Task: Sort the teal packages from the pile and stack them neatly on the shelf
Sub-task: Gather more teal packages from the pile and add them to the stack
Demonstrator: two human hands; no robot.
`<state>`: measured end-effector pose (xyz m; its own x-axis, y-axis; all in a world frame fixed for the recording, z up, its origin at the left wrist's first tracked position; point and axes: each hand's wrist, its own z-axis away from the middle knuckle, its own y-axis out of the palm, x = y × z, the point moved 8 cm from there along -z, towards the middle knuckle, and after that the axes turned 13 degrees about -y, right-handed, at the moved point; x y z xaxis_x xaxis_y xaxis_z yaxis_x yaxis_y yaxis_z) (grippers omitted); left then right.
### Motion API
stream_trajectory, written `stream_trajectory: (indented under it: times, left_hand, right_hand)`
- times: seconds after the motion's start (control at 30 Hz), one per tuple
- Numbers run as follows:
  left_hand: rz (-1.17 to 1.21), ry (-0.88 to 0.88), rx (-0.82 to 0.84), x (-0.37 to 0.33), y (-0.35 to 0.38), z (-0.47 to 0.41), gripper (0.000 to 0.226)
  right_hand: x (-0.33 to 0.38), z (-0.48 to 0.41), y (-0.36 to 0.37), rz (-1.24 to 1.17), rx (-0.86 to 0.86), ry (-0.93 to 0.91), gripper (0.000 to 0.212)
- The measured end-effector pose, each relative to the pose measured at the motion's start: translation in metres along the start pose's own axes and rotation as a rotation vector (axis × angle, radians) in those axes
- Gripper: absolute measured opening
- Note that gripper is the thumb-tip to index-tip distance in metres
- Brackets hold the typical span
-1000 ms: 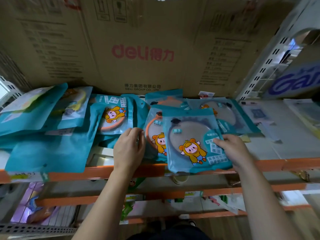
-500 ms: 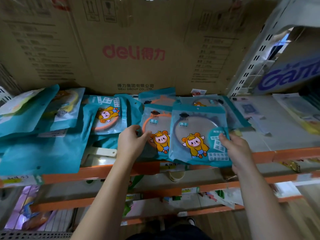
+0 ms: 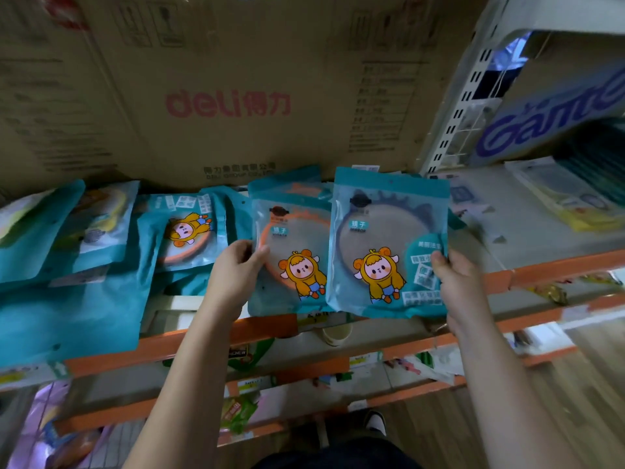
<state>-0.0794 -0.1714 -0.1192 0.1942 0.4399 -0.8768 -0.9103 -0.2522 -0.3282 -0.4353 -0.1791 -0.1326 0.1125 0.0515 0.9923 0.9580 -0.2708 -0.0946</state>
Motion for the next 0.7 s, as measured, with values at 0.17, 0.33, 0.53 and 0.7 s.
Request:
stream_trajectory:
  times: [0.17,0.33,0.53,0.7]
  left_hand:
    - [0.137,0.08,-0.058,-0.018,-0.001,0.006,0.01]
    - [0.194,0.202,-0.136,-0.044,0.011,0.02,0.017]
    - [0.154,0.24,-0.114,-0.069,0.092,0.035,0.016]
    - [0.106,0.244,-0.019,-0.093,0.202,0.054,0.009]
  right_hand:
    - [-0.002,0.006,-0.032,0.005,-0.081,-0.024,0.016]
    - [0.004,0.001,-0.068,-0.009,-0.154,-0.09,0.017]
    - [0.007,-0.014,-0.136,-0.01,-0.201,-0.136,0.015]
    - [-0.005,-0.026,-0.232,0.004,-0.201,-0.101,0.024]
